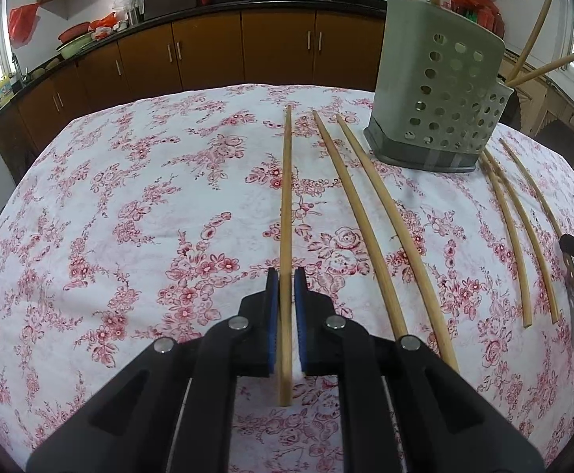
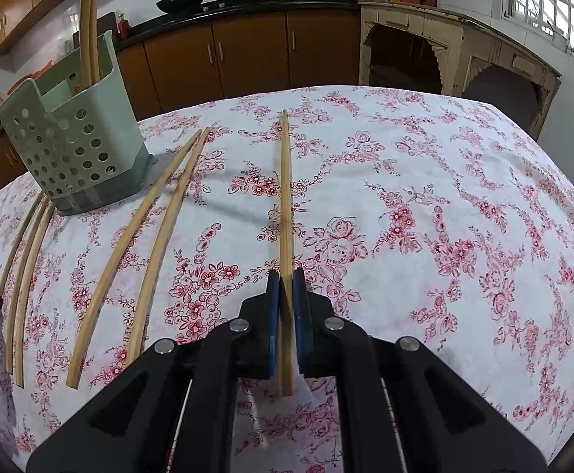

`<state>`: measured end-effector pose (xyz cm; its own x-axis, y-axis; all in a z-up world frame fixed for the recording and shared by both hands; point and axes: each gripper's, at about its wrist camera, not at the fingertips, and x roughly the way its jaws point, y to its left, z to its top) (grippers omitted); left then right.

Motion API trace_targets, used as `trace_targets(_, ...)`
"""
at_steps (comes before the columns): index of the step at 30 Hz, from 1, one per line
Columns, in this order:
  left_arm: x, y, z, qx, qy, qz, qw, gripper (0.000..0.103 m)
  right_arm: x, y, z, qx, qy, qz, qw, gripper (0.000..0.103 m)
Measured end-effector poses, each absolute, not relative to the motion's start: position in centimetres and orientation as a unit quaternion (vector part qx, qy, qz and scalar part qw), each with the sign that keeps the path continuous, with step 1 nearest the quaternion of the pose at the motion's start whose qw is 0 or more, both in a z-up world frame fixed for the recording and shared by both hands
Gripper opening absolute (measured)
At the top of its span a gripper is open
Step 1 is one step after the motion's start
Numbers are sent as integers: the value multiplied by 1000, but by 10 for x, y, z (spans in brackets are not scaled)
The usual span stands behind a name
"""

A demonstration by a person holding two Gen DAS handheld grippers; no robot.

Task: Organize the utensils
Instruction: 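Hold the left tool's chopstick against the cloth while the right tool holds its chopstick, then lift the left tool's chopstick toward the green holder while the right tool carries its chopstick there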

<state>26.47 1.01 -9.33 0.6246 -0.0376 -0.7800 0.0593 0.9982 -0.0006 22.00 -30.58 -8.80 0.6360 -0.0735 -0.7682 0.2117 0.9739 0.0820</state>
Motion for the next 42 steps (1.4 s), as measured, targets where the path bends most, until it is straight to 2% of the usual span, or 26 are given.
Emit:
trace_targets(12, 250, 7, -94, 25, 431, -32, 901, 11, 211, -303, -88, 78, 420, -73, 901, 8)
trace_targets(16, 245, 6, -94, 34, 431, -37, 901, 8, 208, -303, -87, 76, 418, -69, 903, 8)
trace_targets(23, 231, 14, -85, 47, 436, -49, 897, 8, 186, -305, -63, 81, 379, -64, 920, 8)
trace_targets(29, 222, 19, -56, 54, 407, -58, 910, 8, 175, -315, -35, 91, 337, -69, 935, 8)
trace_targets(42, 209, 27, 32, 32, 294, -78, 952, 8, 161, -314, 30, 82, 237, -59, 966, 8)
